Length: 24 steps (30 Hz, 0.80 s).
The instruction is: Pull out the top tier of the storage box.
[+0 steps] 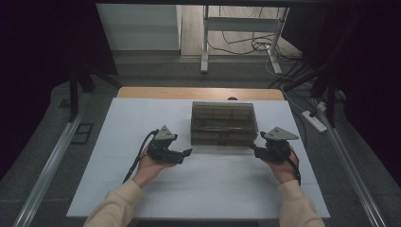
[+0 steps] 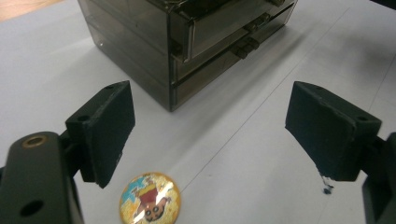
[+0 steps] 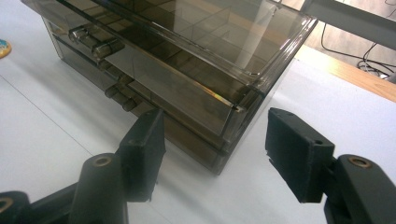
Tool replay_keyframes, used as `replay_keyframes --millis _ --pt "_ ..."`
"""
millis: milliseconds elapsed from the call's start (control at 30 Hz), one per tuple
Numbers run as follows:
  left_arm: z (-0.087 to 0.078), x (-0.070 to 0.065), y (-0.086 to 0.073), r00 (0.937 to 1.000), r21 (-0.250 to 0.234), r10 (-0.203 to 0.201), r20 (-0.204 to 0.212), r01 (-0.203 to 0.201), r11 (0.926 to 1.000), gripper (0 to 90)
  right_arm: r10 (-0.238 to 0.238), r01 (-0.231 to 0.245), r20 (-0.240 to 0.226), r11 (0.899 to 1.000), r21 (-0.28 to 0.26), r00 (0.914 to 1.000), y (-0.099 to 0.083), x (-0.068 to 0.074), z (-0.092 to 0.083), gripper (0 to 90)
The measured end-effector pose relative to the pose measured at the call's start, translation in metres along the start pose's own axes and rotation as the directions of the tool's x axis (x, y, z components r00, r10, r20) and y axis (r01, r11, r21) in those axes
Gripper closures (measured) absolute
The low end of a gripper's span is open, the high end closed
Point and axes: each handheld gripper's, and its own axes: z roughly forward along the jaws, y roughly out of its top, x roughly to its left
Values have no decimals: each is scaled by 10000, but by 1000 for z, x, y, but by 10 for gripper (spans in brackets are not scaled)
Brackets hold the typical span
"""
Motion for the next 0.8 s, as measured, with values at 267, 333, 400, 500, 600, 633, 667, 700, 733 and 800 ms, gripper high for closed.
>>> replay_keyframes --millis 267,333,400,500,600,633,667,700,733,800 --pt "8 -2 6 10000 16 71 -23 -71 10000 182 -66 66 -24 10000 40 10000 0 0 1 402" --pt "10 -2 7 9999 31 117 -38 -117 9999 187 -49 49 -3 10000 58 10000 0 0 1 411" --pt "11 -3 8 9999 33 127 -33 -127 9999 201 38 -38 -57 10000 49 10000 0 0 0 424" --pt "13 -3 9 9998 33 189 -61 -189 9998 239 87 -86 -100 9999 75 9999 0 -2 -1 442" --pt "15 -3 9 9998 37 205 -73 -204 9998 273 80 -78 -179 9999 113 9998 0 -2 -1 460" --pt "16 -2 10 9998 32 212 -69 -212 9998 283 67 -65 -197 9999 128 9998 0 -2 0 466" --pt "17 -2 10 9998 20 209 -75 -209 9998 294 25 -22 -212 9999 143 9998 0 -2 0 472" --pt "17 -2 10 9998 13 206 -78 -205 9998 304 26 -23 -222 9999 135 9998 0 -2 0 477" --pt "18 -2 11 9997 2 217 -75 -217 9998 318 16 -13 -229 9999 134 9997 0 -2 0 483" --pt "19 -3 12 9996 -15 269 -96 -269 9996 344 29 -26 -221 9999 120 9998 0 -1 0 501"
